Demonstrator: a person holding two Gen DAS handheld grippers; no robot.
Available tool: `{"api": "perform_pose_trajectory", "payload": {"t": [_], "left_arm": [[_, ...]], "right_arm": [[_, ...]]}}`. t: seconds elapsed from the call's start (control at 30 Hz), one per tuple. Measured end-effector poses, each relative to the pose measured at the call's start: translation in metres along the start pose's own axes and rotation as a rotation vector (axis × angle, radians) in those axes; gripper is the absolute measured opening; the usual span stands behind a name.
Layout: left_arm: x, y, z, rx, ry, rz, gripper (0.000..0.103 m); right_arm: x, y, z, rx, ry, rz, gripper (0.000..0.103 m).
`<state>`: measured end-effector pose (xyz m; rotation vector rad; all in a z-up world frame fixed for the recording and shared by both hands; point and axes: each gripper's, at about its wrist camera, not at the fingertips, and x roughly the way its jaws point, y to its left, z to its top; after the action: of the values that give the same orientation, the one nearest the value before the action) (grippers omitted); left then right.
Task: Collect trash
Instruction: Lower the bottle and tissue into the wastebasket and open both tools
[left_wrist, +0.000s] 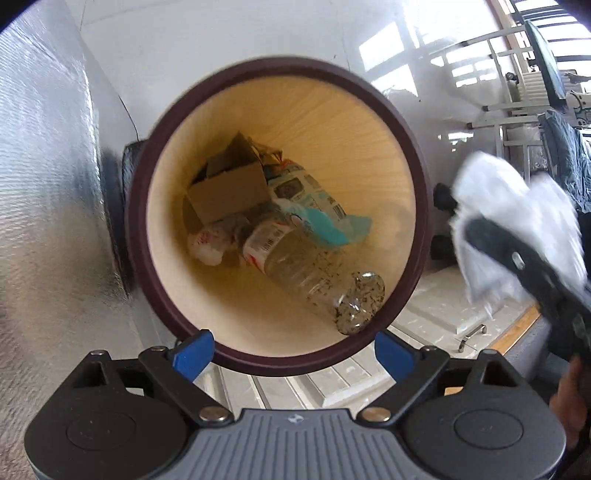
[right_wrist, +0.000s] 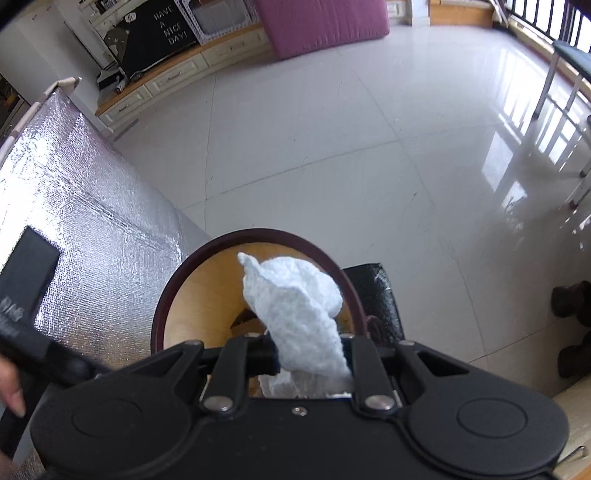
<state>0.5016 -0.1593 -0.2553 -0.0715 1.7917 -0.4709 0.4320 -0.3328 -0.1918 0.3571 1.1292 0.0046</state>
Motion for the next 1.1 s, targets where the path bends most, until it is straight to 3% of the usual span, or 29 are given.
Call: {"api": "perform_pose_trajectory", "payload": {"t": [0.17, 0.27, 0.3, 0.4, 0.5, 0.7, 1.1], "left_arm": [[-0.016, -0.003, -0.011, 0.067, -0.086, 0.058, 0.093], [-0.025, -0.003, -0.015, 0.084, -0.125, 0.064, 0.094], [-0.027, -0.003, -0.016, 0.087, -0.135, 0.067, 0.094], [-0.033, -0.003, -0.018, 0.098, -0.159, 0.073, 0.094], [-0.037, -0.004, -0.020, 0.106, -0.176, 0.082, 0.096], [-0.044, -0.006, -0.022, 0.116, -0.212, 0.099, 0.102], [-0.061, -0.004, -0.039, 0.102, -0.293, 0.125, 0.103]], "right_arm": [[0.033, 0.012, 0.018, 0.003, 0.046, 0.039, 0.019], [0.052, 0.015, 0.027, -0.002, 0.046, 0.041, 0.037], [0.056, 0.015, 0.028, 0.002, 0.045, 0.037, 0.050], [0.059, 0.014, 0.026, -0.005, 0.055, 0.001, 0.053], [0.052, 0.014, 0.020, -0.007, 0.065, 0.028, 0.071], [0.039, 0.011, 0.009, -0.017, 0.087, 0.036, 0.073], [-0.002, 0.008, 0.008, -0.016, 0.054, 0.052, 0.090]]}}
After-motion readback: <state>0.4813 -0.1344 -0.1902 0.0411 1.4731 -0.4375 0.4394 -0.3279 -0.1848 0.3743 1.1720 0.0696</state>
